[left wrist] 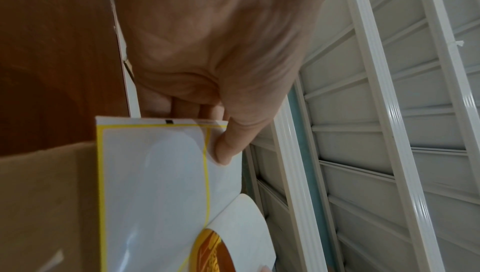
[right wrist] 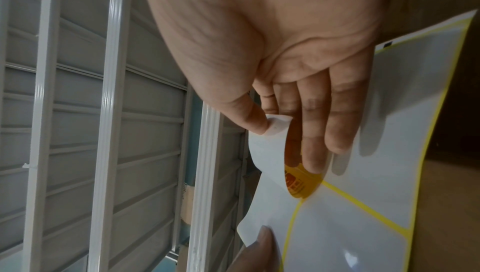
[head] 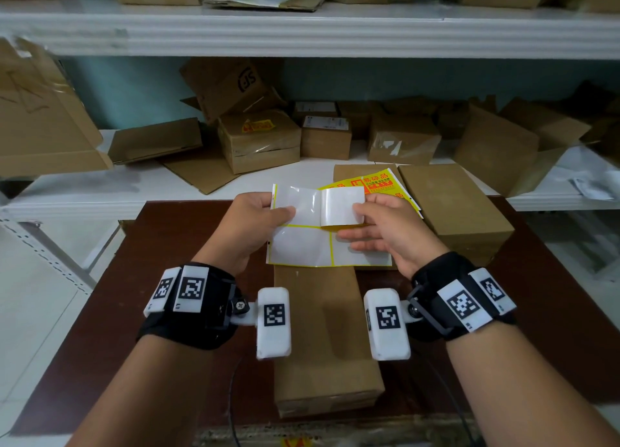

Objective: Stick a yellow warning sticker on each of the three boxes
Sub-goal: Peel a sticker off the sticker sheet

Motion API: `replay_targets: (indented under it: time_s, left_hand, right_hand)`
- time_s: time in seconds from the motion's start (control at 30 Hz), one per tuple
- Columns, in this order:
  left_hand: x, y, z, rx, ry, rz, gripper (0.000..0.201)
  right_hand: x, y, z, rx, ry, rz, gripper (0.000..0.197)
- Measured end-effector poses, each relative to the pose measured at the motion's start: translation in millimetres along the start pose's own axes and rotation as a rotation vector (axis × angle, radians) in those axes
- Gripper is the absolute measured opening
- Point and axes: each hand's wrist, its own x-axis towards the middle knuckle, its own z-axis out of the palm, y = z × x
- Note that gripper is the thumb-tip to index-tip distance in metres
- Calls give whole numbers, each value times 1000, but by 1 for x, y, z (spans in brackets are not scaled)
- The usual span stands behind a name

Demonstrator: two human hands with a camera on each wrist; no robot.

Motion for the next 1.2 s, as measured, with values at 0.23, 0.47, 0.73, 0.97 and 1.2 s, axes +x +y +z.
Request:
replay_targets:
  time_s: [0.23,0.47,0.73,0.97,1.2]
  left_hand:
    - [0,0,-3,-17,23,6,14]
    - [2,-2,-6,-41,73,44,14]
    - [5,-1,-14,-63,125,87,16]
    - [8,-2,-22,-116,181,114,18]
    - [18,-8,-46,-249,375,89,15]
  right_hand:
    - [-2,-3,-2,33,2,6,8]
    - [-4,-6,-4,41,10,2,4]
    - [-4,-9,-8,67,17,2,12]
    - [-1,-8,-12,97,26,-9,26]
    - [-2,-9,-13,99,12,-21,28]
